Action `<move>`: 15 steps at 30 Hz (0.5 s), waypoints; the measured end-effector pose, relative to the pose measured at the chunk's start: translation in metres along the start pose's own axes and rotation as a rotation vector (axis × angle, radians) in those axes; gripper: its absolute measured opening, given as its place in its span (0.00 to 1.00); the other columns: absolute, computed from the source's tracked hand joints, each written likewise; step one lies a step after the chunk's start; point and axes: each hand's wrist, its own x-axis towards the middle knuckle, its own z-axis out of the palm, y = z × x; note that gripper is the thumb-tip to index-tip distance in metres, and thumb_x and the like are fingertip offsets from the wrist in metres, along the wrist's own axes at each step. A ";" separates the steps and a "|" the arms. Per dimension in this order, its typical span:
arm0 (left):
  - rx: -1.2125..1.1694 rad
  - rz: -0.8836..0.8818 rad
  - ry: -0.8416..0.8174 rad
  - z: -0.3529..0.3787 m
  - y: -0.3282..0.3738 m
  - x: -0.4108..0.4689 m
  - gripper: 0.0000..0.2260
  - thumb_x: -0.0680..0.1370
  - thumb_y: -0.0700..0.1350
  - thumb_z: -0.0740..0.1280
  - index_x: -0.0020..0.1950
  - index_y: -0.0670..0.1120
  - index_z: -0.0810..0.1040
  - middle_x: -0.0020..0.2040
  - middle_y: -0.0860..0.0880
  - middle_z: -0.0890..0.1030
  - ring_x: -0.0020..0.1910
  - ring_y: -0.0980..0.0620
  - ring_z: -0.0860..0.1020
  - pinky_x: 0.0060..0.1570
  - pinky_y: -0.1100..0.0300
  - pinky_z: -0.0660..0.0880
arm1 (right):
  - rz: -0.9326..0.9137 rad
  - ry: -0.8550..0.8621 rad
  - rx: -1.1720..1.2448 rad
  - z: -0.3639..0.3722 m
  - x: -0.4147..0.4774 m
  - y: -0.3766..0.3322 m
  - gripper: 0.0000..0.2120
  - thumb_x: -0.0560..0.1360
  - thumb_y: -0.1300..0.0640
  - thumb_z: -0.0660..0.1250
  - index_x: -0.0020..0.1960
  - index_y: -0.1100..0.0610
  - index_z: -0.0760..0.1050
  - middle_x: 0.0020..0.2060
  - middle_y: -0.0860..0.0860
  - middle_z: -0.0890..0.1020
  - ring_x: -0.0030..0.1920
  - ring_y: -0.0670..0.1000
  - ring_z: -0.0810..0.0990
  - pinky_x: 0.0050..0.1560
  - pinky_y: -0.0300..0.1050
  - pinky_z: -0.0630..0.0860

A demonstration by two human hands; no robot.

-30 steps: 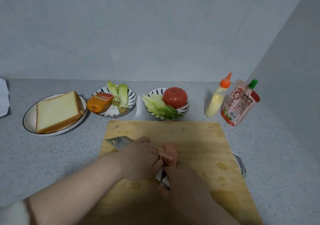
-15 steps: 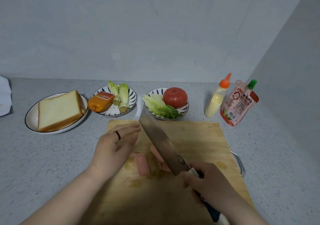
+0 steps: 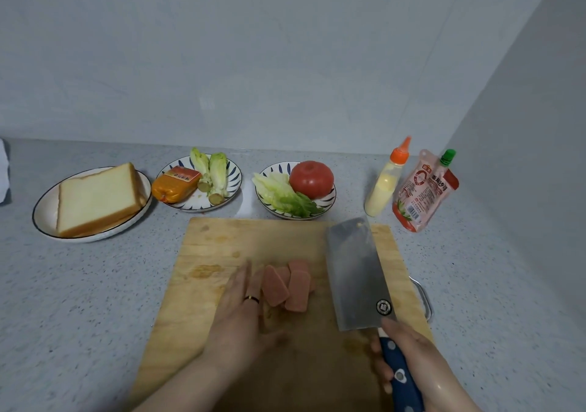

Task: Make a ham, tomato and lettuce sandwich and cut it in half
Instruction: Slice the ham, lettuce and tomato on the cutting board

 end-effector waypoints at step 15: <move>-0.148 -0.006 0.071 0.017 0.021 0.024 0.41 0.70 0.58 0.68 0.74 0.47 0.49 0.76 0.49 0.50 0.74 0.52 0.48 0.70 0.62 0.44 | 0.207 0.008 -0.045 0.011 -0.012 0.023 0.13 0.72 0.57 0.68 0.36 0.67 0.75 0.27 0.60 0.74 0.22 0.54 0.69 0.26 0.41 0.65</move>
